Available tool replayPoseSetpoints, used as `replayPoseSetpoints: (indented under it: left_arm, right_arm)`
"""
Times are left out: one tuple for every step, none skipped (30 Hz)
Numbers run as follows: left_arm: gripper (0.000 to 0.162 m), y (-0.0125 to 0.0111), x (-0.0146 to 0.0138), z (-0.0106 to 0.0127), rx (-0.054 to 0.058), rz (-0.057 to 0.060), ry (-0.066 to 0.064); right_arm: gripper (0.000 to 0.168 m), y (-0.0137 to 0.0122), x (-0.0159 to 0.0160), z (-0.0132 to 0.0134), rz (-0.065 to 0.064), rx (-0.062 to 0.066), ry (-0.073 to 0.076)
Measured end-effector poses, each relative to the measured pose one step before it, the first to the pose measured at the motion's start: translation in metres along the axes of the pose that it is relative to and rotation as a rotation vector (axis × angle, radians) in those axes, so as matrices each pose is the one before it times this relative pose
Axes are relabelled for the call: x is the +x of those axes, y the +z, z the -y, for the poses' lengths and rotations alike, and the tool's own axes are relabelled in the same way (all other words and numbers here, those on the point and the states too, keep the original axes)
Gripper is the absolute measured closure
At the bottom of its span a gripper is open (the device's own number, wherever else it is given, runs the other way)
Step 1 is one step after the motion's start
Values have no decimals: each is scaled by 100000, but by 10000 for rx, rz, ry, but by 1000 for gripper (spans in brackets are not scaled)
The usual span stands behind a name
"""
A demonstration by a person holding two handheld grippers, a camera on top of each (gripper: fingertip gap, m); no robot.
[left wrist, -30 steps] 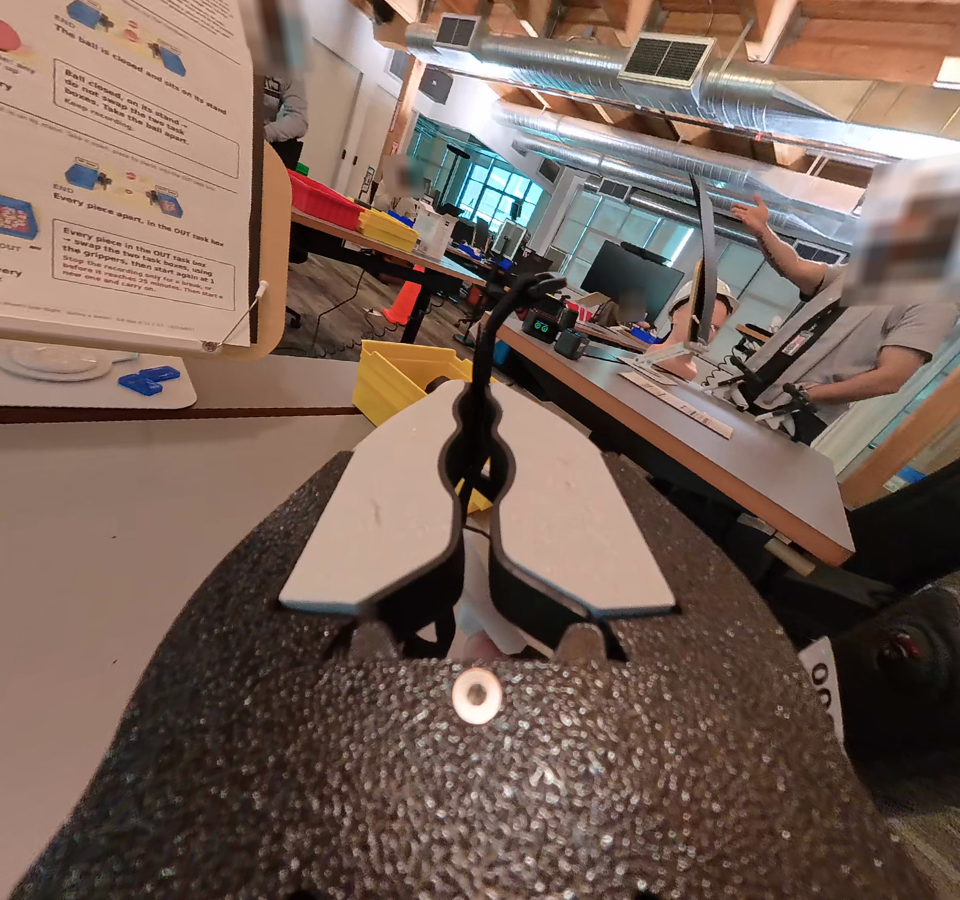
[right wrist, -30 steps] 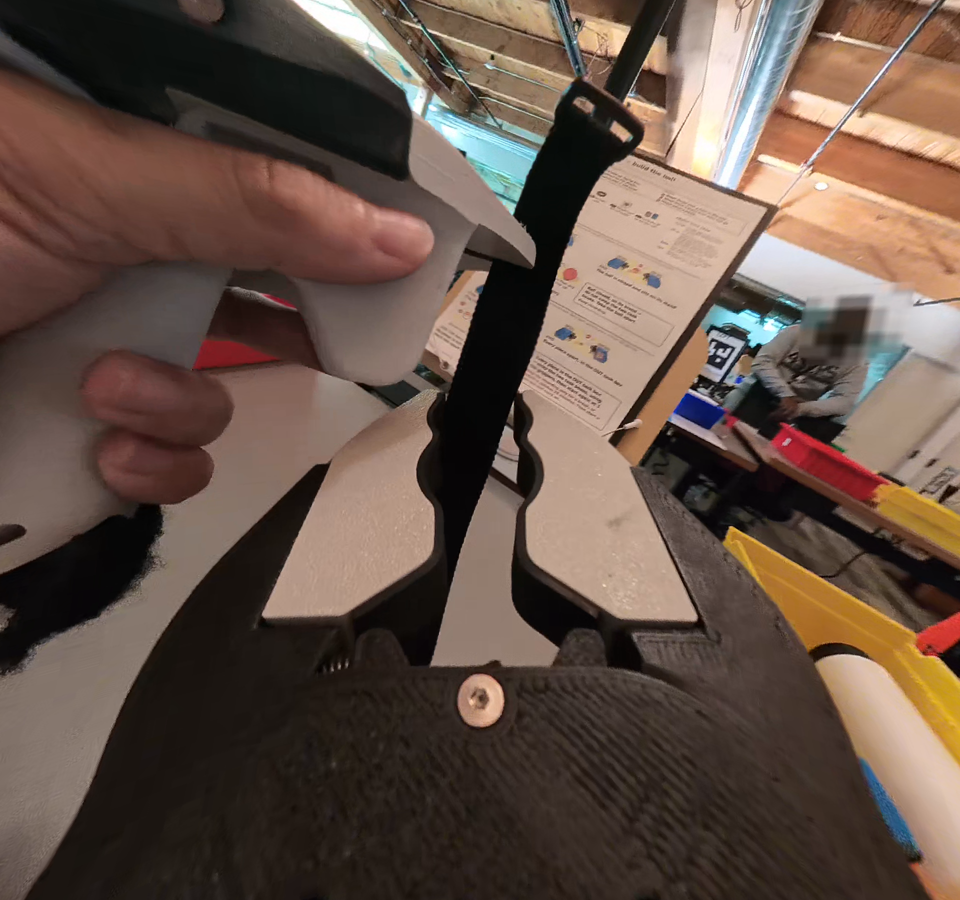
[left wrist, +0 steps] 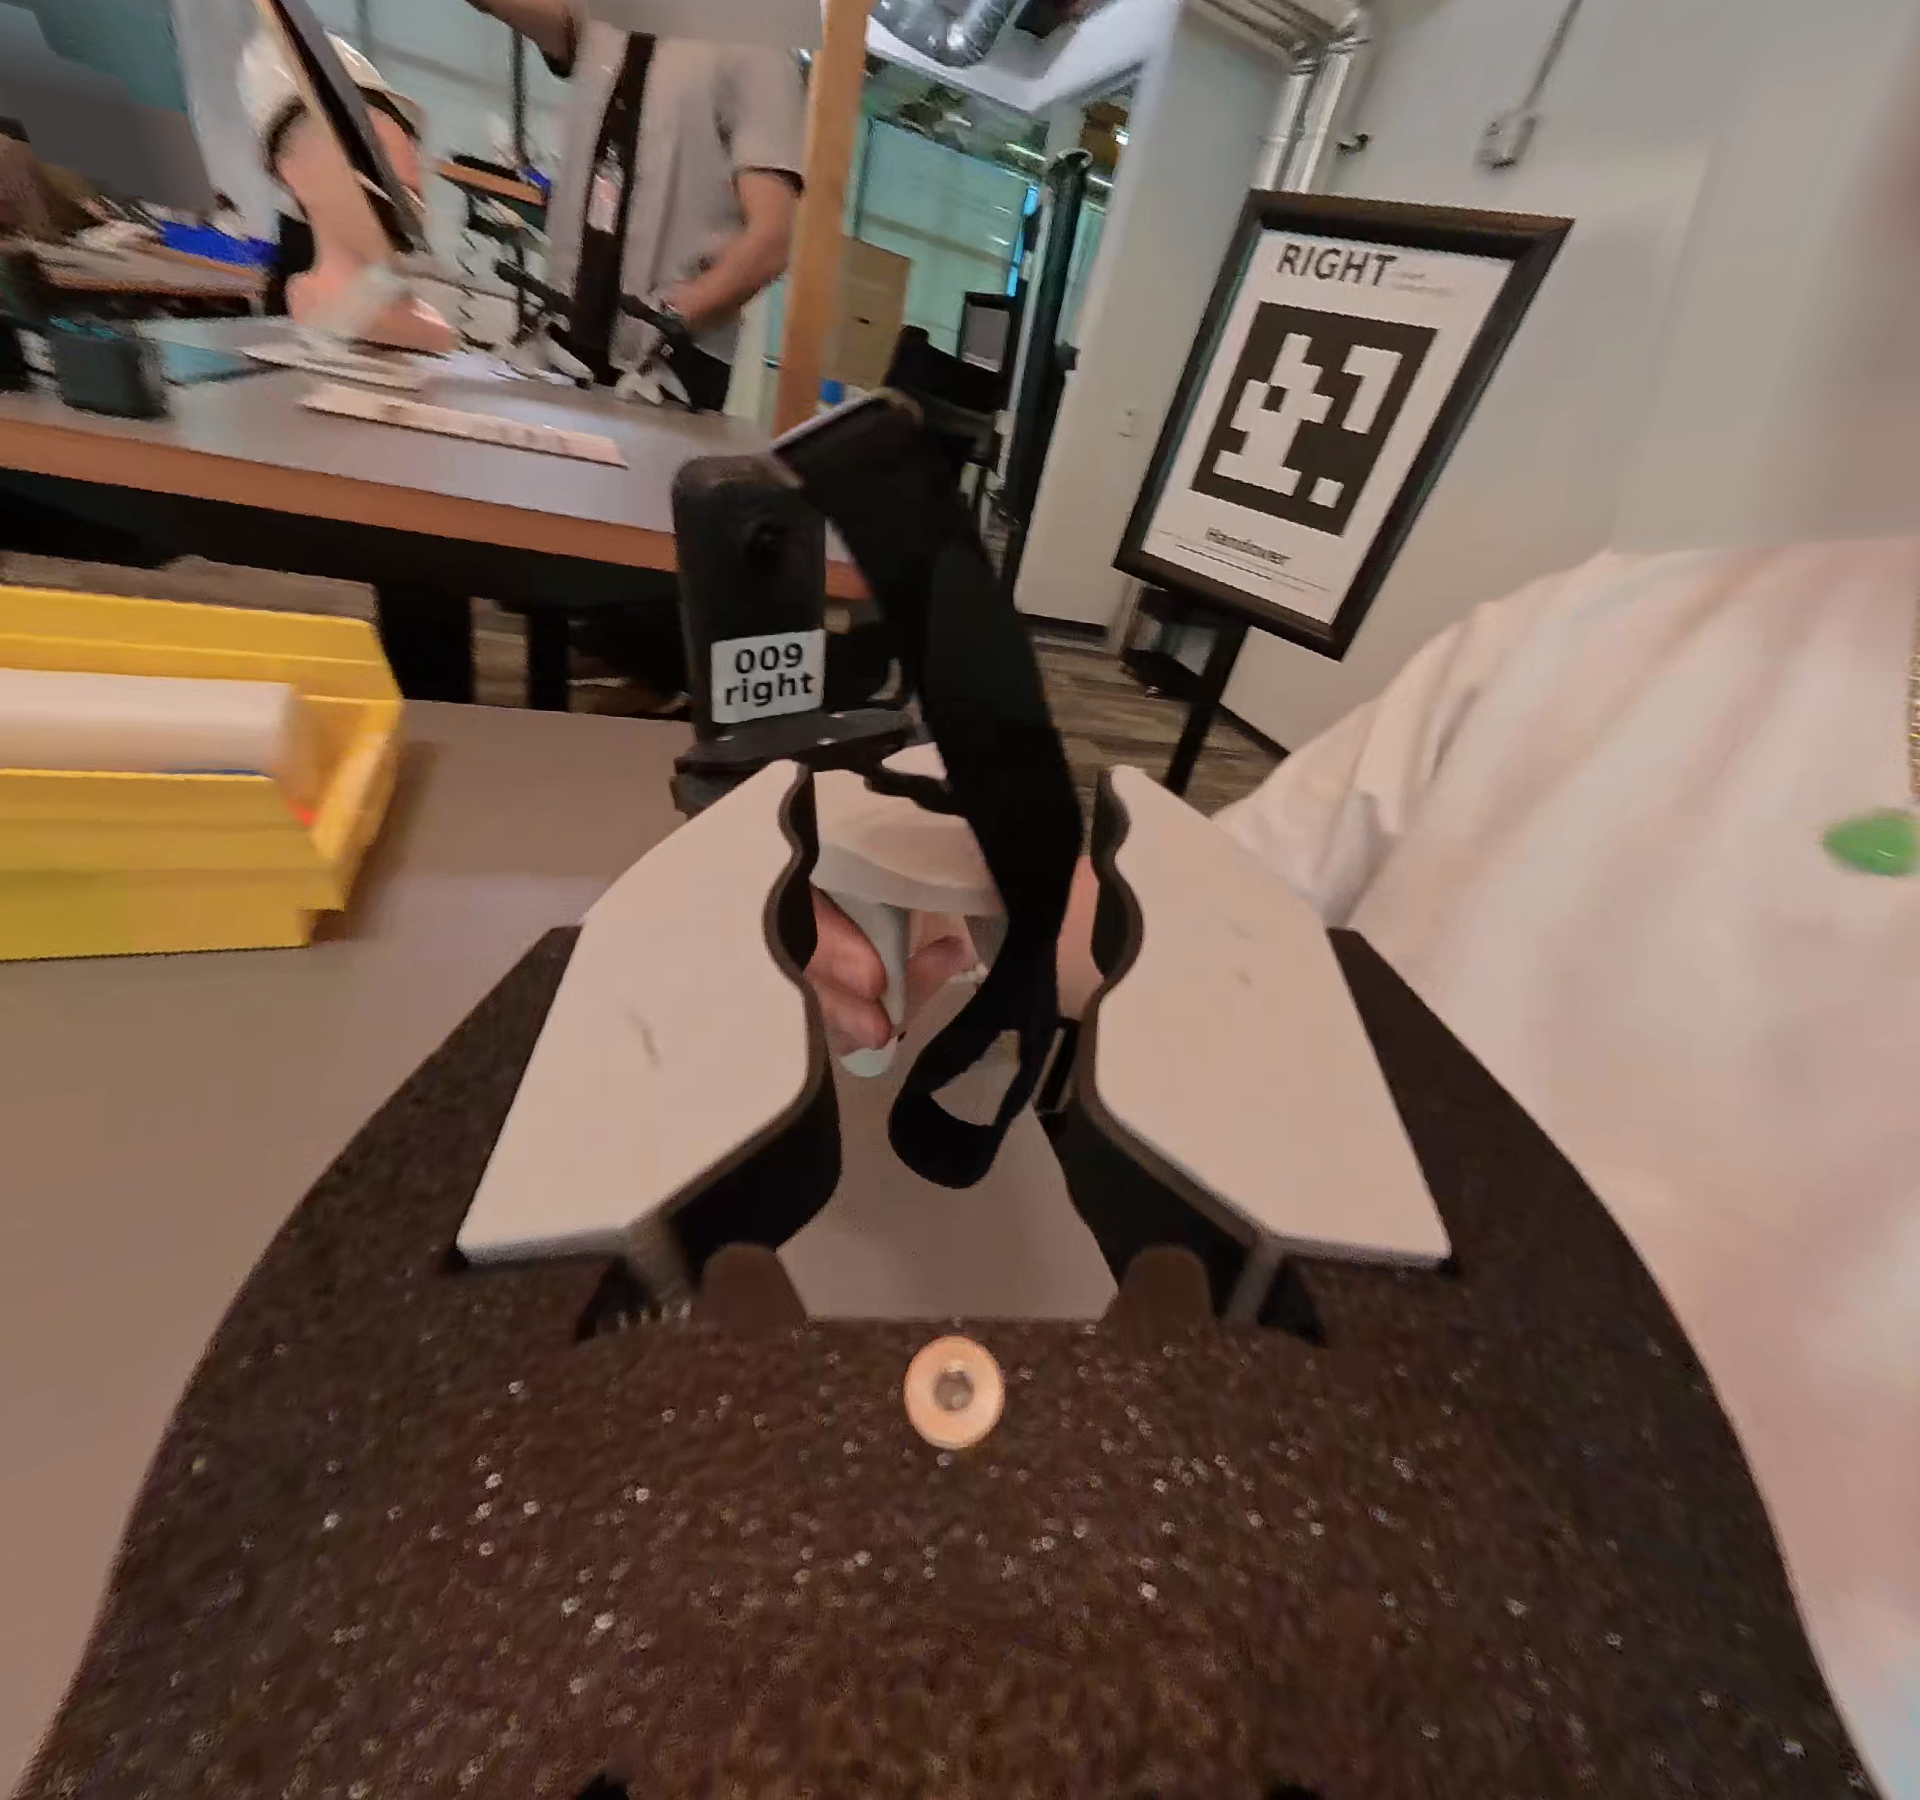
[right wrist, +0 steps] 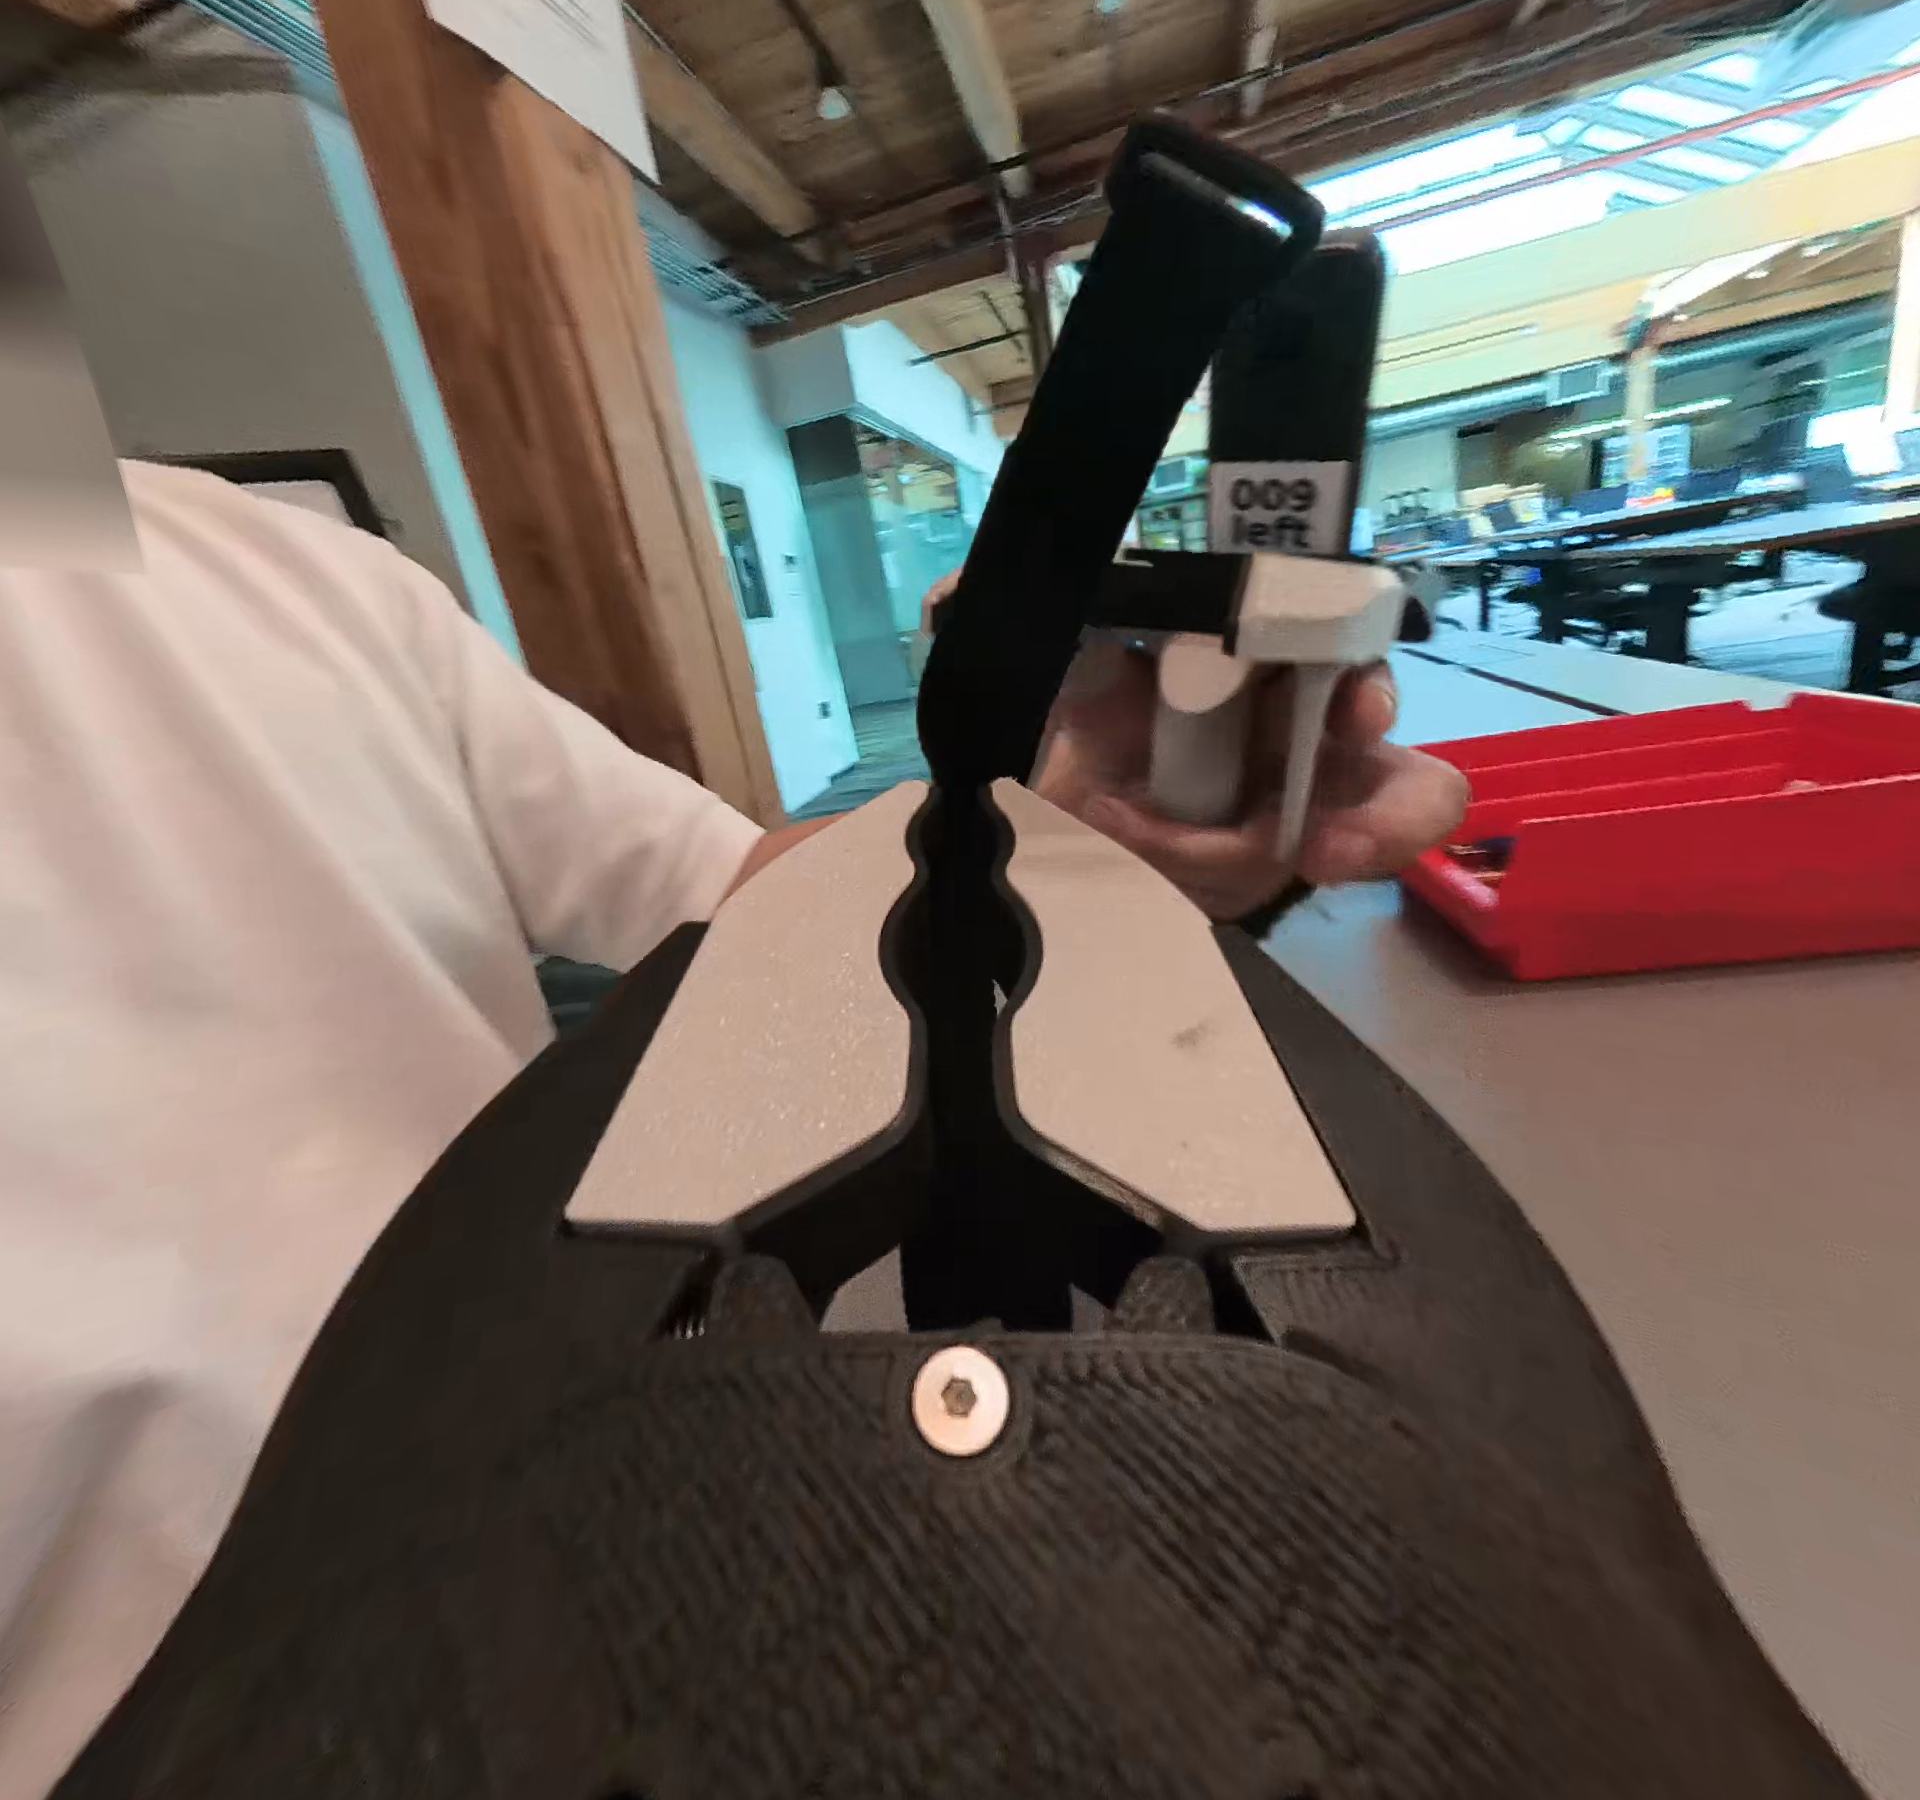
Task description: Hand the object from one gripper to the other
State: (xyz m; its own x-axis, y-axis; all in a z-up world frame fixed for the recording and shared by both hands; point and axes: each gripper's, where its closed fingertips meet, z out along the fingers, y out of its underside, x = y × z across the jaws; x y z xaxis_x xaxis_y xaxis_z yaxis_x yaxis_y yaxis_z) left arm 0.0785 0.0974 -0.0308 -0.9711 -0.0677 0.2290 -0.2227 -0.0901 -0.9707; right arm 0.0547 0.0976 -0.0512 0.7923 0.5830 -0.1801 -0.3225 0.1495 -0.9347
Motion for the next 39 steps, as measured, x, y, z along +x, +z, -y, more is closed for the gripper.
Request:
replayPoseSetpoints:
  left_arm:
    - [112, 298, 74, -506, -136, -313, -225]
    - [112, 303, 346, -499, -121, -494, -289]
    - [115, 257, 608, -219, 81, -641, -257]
    - [119, 187, 607, 6, 235, -587, -124]
    - [125, 162, 449, 18, 235, -421, 8]
    - [138, 121, 335, -10, 189, -320, 73]
    - [141, 96, 224, 57, 202, -221, 6]
    - [145, 48, 33, 152, 217, -82, -68]
    - [149, -31, -97, 124, 154, 1, -95]
    - [157, -90, -147, 113, 95, 58, 0]
    - [158, -165, -486, 182, 109, 368, 145]
    - [159, -238, -825, 211, 90, 679, 177]
    - [159, -304, -858, 201, 34, 755, 142]
    - [159, -324, -944, 355, 108, 858, 150]
    - [159, -308, -1077, 497, 193, 990, 142]
    - [159, -257, -1295, 443, 126, 1149, 95]
    - [159, -178, -1539, 306, 12, 1342, 59]
    - [159, -115, -1416, 256, -19, 1326, 101]
    - [158, -58, -1151, 255, 24, 1213, 92]
    - [158, -40, -809, 206, 35, 1000, 12]
    - [158, -1, -380, 137, 61, 692, -54]
    - [158, 59, 18, 154, 142, 389, -152]
    - [158, 80, 311, 153, 211, 168, -270]
    - [158, 105, 428, 132, 237, 78, -328]
    - [158, 108, 434, 37, 197, 59, -276]
    - [158, 97, 360, -44, 125, 92, -155]
    - [158, 64, 234, -50, 107, 155, -4]
    - [158, 23, 83, 15, 132, 231, 88]
    - [158, -19, 13, 79, 156, 240, 103]
    - [158, -40, 44, 87, 130, 173, 73]
    - [158, -37, 37, 86, 118, 142, 37]
    - [158, -30, -68, 83, 106, 178, 52]
    - [158, -13, -145, 43, 60, 192, 101]
    - [158, -16, -183, 4, 25, 186, 78]
    - [158, -25, -66, -23, 7, 93, 60]
    - [157, -10, 77, -52, -30, -1, 100]
    - [157, -67, 67, -18, -32, -4, 165]
    - [157, -95, 46, 47, 11, 11, 228]
    - [156, -99, 102, 105, 56, -57, 263]
  right_arm:
    - [163, 272, -357, -45, 305, 128, 153]
    - [163, 234, -419, -101, 368, 77, 216]
    - [163, 216, -245, -229, 248, -5, 173]
    - [163, 161, -1, -199, 70, 11, 125]
    - [163, 109, -46, -295, 119, -82, 146]
    - [163, 47, -160, -254, 209, -65, 134]
    - [163, -18, 30, 31, 36, 110, 48]
    - [162, -44, -13, 118, 47, 123, 31]
    - [163, -48, -36, 111, 46, 85, 39]
    - [161, -83, 14, 34, -5, 17, 25]
    - [157, -129, 201, 96, -162, 51, 51]
    - [152, -218, 637, 217, -488, 88, -46]
    - [148, -280, 725, 335, -623, 104, -353]
    - [141, -358, 956, 378, -875, 69, -659]
    - [133, -369, 1073, 184, -989, -125, -937]
    - [129, -305, 1049, -27, -967, -301, -1052]
    - [123, -185, 992, -196, -931, -447, -1009]
    - [117, -47, 941, -256, -911, -472, -942]
    - [116, 83, 681, -214, -747, -393, -769]
    - [116, 169, 622, -167, -730, -293, -613]
    - [115, 233, 545, -217, -712, -264, -594]
    - [114, 223, 592, -315, -772, -246, -659]
    - [114, 238, 455, -371, -711, -229, -630]
    - [113, 260, 254, -317, -574, -158, -436]
    - [112, 238, -7, -173, -366, -24, -241]
    - [113, 153, -162, -22, -199, 66, -66]
    - [116, 47, 35, 69, -280, 86, 52]
    - [121, -52, 333, 45, -426, 57, 41]
    - [128, -121, 362, 44, -384, 42, -57]
    - [135, -139, 316, -9, -312, -1, -131]
    - [141, -129, 351, 32, -319, -11, -161]
    - [146, -113, 206, 149, -209, 36, -208]
    - [146, -40, 111, 76, -160, -28, -278]
    - [146, 20, 32, -82, -114, -104, -336]
    - [148, 4, -74, 10, -30, -13, -308]
    - [151, -33, -43, 29, -5, 24, -192]
    - [151, 27, -115, -83, 145, -58, -43]
    - [152, 51, -175, -9, 309, -31, 210]
    - [152, -8, -157, 173, 386, 88, 476]
